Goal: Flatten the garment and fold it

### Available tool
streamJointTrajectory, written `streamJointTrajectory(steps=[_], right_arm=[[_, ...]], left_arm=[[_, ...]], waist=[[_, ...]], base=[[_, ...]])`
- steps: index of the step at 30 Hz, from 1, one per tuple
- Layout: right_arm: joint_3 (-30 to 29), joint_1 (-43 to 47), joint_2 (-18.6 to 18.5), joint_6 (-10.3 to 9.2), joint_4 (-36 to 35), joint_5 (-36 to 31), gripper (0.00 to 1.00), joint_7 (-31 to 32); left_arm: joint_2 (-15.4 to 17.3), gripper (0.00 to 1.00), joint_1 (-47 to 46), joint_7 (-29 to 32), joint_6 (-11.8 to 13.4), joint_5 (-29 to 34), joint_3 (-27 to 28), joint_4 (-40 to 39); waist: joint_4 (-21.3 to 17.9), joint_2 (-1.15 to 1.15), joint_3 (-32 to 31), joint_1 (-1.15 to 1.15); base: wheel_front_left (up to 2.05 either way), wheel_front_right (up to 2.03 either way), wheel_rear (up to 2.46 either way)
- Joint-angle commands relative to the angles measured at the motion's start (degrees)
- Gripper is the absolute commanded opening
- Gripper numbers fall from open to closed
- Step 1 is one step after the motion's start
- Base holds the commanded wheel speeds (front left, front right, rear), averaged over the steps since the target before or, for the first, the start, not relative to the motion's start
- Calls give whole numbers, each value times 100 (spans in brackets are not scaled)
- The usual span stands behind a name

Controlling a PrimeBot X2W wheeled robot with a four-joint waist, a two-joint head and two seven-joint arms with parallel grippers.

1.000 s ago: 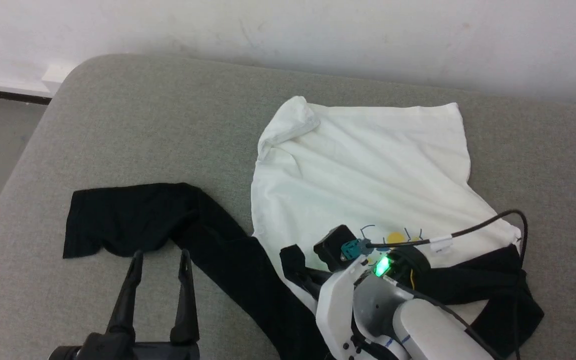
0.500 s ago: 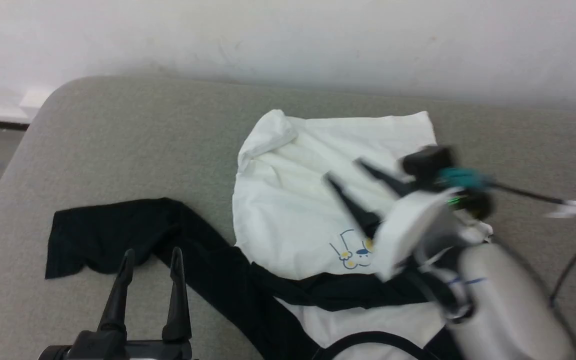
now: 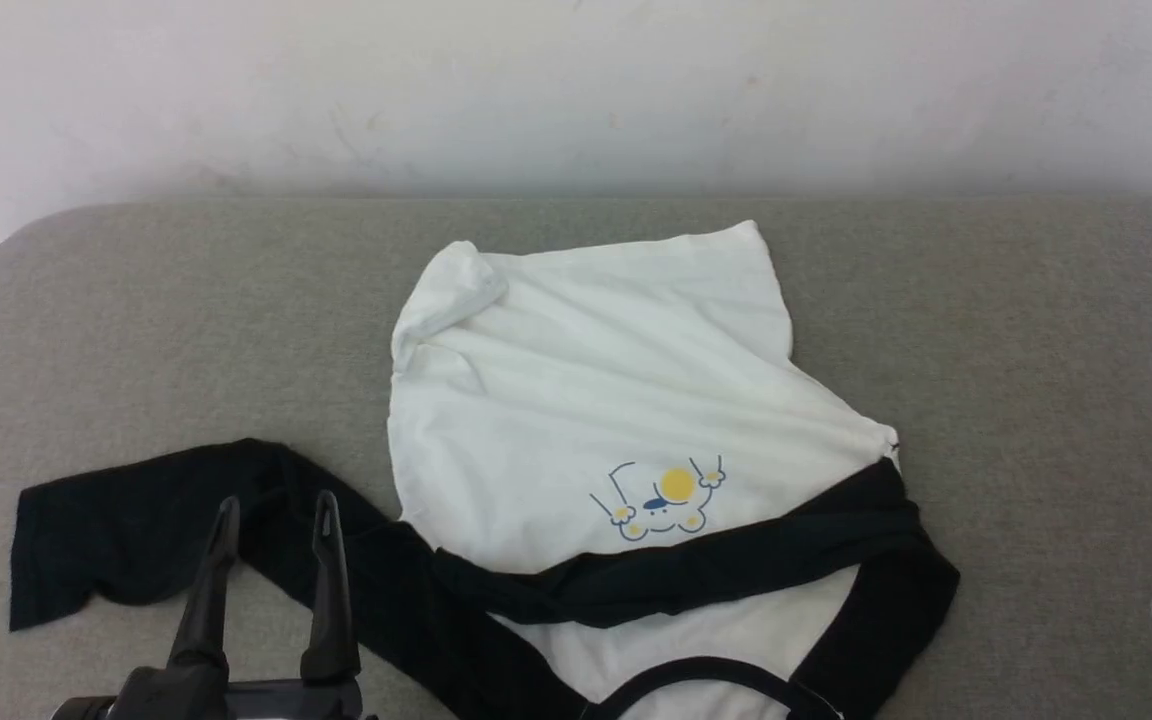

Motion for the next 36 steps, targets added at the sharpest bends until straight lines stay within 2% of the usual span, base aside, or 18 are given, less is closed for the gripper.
streamJointTrajectory(steps=[1,4,8,12,15,20,23,27,31,36], right_arm=[[-134,289,32,-4,-34,53,100,-153],[-407,866,36,-4,237,465,100,-506],[-360,1355,37,-4,603,935,100,-927],[-275,1387,38,-4,697,1016,100,-1159],[-300,1258,38,-4,639,953,100,-1185],[-364,1078,38,-4,543,867,100,-1112],[-357,994,38,-4,478,864,100,-1059],[-303,841,39,-4,403,812,100,-1002],[-272,660,39,-4,295,741,100,-939],[-274,526,39,-4,168,640,100,-850]], left_arm=[[26,100,99,-51,45,-17,38,-13],[6,100,195,-97,49,-63,39,37],[-16,100,361,-141,80,-132,70,124],[53,100,391,-129,145,-159,223,83],[246,100,220,-1,120,-202,444,-93],[950,100,-591,645,-162,-225,860,-300],[1206,100,-1381,1129,-380,-742,1241,-269],[1749,100,-2347,1860,-722,-1230,1561,323],[1964,100,-2953,2512,-877,-1694,1661,915],[2166,100,-2997,3270,-869,-2059,1739,1344]], waist=[[-89,0,-13,1],[-140,0,-49,1],[-186,0,-100,1],[-171,0,-77,1],[-104,0,44,1],[80,0,326,1],[183,0,560,1],[263,0,915,1],[256,0,1265,1],[244,0,1632,1]], base=[[0,0,0],[0,0,0],[0,0,0],[0,0,0],[0,0,0],[0,0,0],[0,0,0],[0,0,0],[0,0,0],[0,0,0]])
